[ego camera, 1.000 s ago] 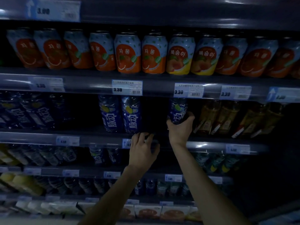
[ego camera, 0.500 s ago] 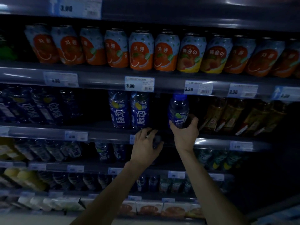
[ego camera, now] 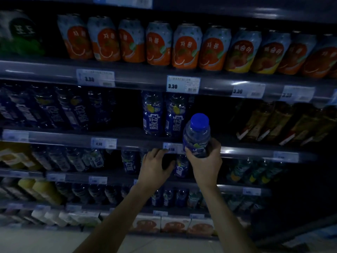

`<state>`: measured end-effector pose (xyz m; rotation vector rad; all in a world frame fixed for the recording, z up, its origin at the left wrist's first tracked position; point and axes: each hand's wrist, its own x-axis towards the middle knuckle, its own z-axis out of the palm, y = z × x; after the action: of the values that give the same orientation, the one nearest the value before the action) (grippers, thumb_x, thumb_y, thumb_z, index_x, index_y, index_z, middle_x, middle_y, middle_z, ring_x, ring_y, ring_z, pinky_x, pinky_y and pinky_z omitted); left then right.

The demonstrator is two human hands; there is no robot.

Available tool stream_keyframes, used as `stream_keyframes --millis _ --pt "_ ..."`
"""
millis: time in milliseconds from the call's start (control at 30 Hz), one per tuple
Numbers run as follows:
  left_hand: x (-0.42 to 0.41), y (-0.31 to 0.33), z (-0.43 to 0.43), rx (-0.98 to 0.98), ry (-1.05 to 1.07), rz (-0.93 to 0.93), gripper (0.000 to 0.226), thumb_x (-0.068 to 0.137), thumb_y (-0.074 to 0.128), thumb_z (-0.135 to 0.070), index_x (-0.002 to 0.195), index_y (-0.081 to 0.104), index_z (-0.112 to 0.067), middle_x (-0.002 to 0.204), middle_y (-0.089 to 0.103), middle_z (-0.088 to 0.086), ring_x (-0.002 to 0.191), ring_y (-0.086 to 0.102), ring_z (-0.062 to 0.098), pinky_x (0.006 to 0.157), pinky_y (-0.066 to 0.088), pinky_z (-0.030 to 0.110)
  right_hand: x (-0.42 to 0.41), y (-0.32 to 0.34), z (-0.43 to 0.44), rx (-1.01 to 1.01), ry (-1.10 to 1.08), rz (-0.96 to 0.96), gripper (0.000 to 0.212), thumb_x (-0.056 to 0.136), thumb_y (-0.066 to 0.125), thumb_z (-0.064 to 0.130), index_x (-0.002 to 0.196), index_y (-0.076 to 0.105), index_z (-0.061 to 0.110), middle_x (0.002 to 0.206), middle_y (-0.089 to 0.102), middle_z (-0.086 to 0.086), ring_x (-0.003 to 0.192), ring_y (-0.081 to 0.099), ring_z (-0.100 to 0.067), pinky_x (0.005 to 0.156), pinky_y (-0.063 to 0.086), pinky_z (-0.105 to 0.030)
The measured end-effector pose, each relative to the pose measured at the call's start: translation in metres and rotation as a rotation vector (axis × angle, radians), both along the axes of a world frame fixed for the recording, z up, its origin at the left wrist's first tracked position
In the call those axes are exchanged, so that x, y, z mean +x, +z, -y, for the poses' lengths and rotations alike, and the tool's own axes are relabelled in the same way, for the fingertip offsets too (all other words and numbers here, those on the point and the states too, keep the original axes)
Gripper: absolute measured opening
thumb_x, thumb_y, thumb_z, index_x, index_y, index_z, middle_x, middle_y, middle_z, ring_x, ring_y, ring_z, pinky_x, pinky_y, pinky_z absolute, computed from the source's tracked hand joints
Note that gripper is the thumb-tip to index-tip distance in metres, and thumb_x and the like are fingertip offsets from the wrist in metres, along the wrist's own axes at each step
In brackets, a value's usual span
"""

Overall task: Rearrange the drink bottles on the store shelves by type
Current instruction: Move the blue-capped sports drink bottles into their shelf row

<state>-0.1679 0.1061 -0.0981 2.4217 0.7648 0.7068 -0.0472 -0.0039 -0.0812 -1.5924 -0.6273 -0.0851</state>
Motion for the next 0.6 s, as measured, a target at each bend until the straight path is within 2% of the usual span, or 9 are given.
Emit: stream_keyframes --millis 100,233,367,467,600 --pt "-0.017 -0.018 -0.007 -0.045 0.02 -0.02 0.045 0.088 0.063 -0.037 0.125 0.056 -0.013 0.119 0.056 0.008 0.107 0.053 0.029 0.09 0.047 0.048 -0.025 -0.017 0.0 -0.027 0.011 -0.013 0.072 0.069 0.086 0.029 0.108 0.038 0.067 0.111 0.049 0.033 0.099 0.051 0.019 0.078 0.04 0.001" --pt "-0.038 -0.05 -0.017 -0.075 0.032 -0.081 0.046 0.088 0.063 -0.036 0.127 0.055 -0.012 0.12 0.055 0.009 0.108 0.053 0.03 0.09 0.047 0.048 -0.056 -0.046 -0.001 -0.05 0.022 -0.023 0.073 0.066 0.087 0.03 0.11 0.039 0.065 0.108 0.051 0.039 0.099 0.053 0.018 0.077 0.041 0.0" --pt "-0.057 -0.085 -0.033 -0.08 0.072 -0.166 0.048 0.088 0.062 -0.037 0.129 0.054 -0.013 0.122 0.055 0.01 0.111 0.052 0.032 0.095 0.041 0.05 -0.081 -0.089 -0.009 -0.061 0.019 -0.078 0.075 0.062 0.089 0.03 0.109 0.042 0.062 0.108 0.056 0.035 0.098 0.058 0.011 0.074 0.045 -0.003" --pt "-0.066 -0.115 -0.048 -0.052 0.112 -0.238 0.049 0.089 0.057 -0.044 0.13 0.052 -0.019 0.123 0.054 0.007 0.116 0.048 0.03 0.101 0.032 0.048 -0.097 -0.13 -0.02 -0.088 0.04 -0.122 0.075 0.06 0.091 0.03 0.11 0.043 0.06 0.109 0.057 0.037 0.101 0.057 0.011 0.075 0.045 -0.003" --pt "-0.067 -0.155 -0.074 0.024 0.096 -0.333 0.053 0.088 0.052 -0.047 0.136 0.045 -0.024 0.126 0.051 0.004 0.118 0.045 0.029 0.104 0.026 0.046 -0.105 -0.177 -0.042 -0.116 0.033 -0.206 0.068 0.056 0.087 0.046 0.108 0.045 0.059 0.108 0.057 0.037 0.098 0.059 0.008 0.073 0.047 -0.006"
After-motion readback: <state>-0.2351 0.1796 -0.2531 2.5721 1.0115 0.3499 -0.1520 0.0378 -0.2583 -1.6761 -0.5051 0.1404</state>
